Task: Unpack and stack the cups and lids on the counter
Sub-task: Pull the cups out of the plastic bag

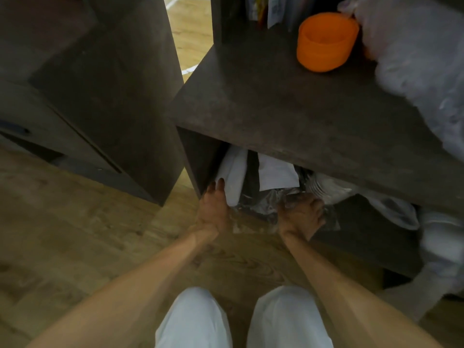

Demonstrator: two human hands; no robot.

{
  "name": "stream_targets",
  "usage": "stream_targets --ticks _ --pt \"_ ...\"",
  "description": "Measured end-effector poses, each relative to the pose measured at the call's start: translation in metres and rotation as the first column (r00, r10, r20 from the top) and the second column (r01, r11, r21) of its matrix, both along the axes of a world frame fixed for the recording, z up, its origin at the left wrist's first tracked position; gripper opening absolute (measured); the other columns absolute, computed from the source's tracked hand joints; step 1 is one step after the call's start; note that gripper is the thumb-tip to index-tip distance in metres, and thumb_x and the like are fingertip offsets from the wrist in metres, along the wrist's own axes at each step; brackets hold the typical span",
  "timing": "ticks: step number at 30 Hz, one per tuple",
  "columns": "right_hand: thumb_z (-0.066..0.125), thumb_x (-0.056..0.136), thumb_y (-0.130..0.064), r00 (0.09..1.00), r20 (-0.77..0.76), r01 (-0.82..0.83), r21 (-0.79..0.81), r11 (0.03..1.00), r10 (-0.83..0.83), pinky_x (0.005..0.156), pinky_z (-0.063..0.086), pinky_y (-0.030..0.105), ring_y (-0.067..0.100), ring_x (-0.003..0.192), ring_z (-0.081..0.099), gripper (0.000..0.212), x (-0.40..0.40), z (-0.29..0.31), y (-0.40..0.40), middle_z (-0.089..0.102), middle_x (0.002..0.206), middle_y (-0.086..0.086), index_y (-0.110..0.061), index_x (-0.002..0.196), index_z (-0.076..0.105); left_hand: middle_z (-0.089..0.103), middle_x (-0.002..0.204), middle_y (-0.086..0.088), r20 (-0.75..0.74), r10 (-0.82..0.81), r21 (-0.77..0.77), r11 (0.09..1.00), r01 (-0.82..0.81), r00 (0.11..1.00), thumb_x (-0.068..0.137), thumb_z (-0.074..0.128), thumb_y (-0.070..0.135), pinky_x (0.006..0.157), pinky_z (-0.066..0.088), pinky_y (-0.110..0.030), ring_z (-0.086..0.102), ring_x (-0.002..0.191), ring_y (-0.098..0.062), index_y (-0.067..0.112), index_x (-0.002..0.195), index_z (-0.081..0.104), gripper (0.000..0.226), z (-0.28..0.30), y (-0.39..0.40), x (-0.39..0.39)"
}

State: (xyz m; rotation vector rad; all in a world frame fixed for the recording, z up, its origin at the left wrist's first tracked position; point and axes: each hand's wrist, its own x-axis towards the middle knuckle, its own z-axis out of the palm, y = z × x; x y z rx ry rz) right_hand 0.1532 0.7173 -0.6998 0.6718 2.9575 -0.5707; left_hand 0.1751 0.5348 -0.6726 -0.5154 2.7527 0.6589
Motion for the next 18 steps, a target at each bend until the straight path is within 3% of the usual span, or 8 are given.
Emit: stream_targets --ticks 3,5,8,10,11,13,15,18 --pt "0.075 0.078 -0.063 0.976 0.048 0.215 -0.041 0.976 -0.213 0.113 0.029 0.050 0.042 0.142 0.033 0.108 0.019 -0.003 0.019 0.030 0.155 0.029 0.001 0.150 0.026 0.042 0.151 -0.014 -0.022 -0.010 0.013 1.000 0.010 1.000 0.093 0.069 0.014 0.107 0.044 -0.039 0.050 0.132 -0.032 0.016 0.155 0.030 0.073 0.006 -0.003 0.012" --pt "0.076 0.069 -0.073 0.945 0.117 0.320 -0.149 0.935 -0.305 0.119 0.027 0.050 0.043 0.145 0.030 0.126 0.018 -0.013 0.035 0.025 0.158 0.030 0.003 0.153 0.021 0.050 0.144 -0.013 -0.038 -0.021 0.037 0.999 0.023 0.999 0.094 0.069 0.016 0.104 0.047 -0.038 0.054 0.128 -0.030 0.015 0.149 0.040 0.063 0.011 -0.004 0.020" --pt "0.072 0.063 -0.083 0.938 0.193 0.344 -0.415 0.842 -0.288 0.117 0.032 0.044 0.038 0.145 0.035 0.136 0.003 -0.016 0.047 0.029 0.161 0.023 -0.001 0.157 0.018 0.057 0.137 -0.013 -0.071 -0.014 0.065 0.998 0.018 0.997 0.098 0.058 0.014 0.102 0.049 -0.039 0.058 0.123 -0.029 0.015 0.144 0.049 0.047 0.019 -0.008 0.029" --pt "0.082 0.076 -0.055 0.929 0.230 0.370 -0.587 0.720 -0.290 0.114 0.036 0.042 0.037 0.139 0.044 0.108 -0.002 -0.004 0.044 0.040 0.155 0.019 -0.004 0.154 0.028 0.058 0.136 -0.013 -0.105 0.004 0.096 0.995 0.006 0.994 0.100 0.052 0.009 0.101 0.048 -0.035 0.059 0.122 -0.028 0.015 0.145 0.048 0.045 0.025 -0.008 0.033" --pt "0.082 0.083 -0.041 0.925 0.244 0.379 -0.620 0.687 -0.290 0.110 0.040 0.041 0.036 0.132 0.050 0.085 -0.003 -0.001 0.042 0.047 0.149 0.019 -0.003 0.146 0.040 0.058 0.136 -0.013 -0.112 0.018 0.120 0.993 -0.005 0.994 0.101 0.049 0.009 0.100 0.048 -0.032 0.059 0.121 -0.028 0.015 0.145 0.047 0.044 0.028 -0.006 0.035" --pt "0.071 0.094 -0.021 0.938 0.236 0.347 -0.652 0.675 -0.254 0.094 0.050 0.039 0.031 0.102 0.062 0.018 -0.002 0.006 0.032 0.064 0.124 0.019 -0.007 0.102 0.063 0.058 0.135 -0.012 -0.092 0.054 0.171 0.985 -0.038 0.994 0.105 0.044 0.012 0.093 0.046 -0.017 0.060 0.114 -0.022 0.015 0.144 0.048 0.039 0.029 -0.003 0.038" --pt "0.057 0.099 -0.011 0.953 0.239 0.301 -0.676 0.673 -0.187 0.079 0.054 0.039 0.028 0.082 0.061 0.022 0.004 0.009 0.018 0.068 0.097 0.017 -0.011 0.077 0.057 0.056 0.138 -0.010 -0.084 0.055 0.184 0.982 -0.038 0.995 0.106 0.041 0.013 0.091 0.043 -0.013 0.059 0.115 -0.021 0.017 0.144 0.048 0.039 0.033 0.001 0.040" --pt "0.051 0.102 -0.014 0.946 0.316 0.292 -0.729 0.618 -0.074 0.061 0.044 0.027 0.018 0.074 0.055 0.011 0.017 0.031 0.002 0.061 0.093 0.011 -0.009 0.100 0.061 0.053 0.143 -0.008 -0.067 0.046 0.224 0.974 -0.029 0.997 0.106 0.038 0.014 0.107 0.046 -0.036 0.054 0.129 -0.027 0.018 0.144 0.050 0.041 0.047 0.004 0.051"
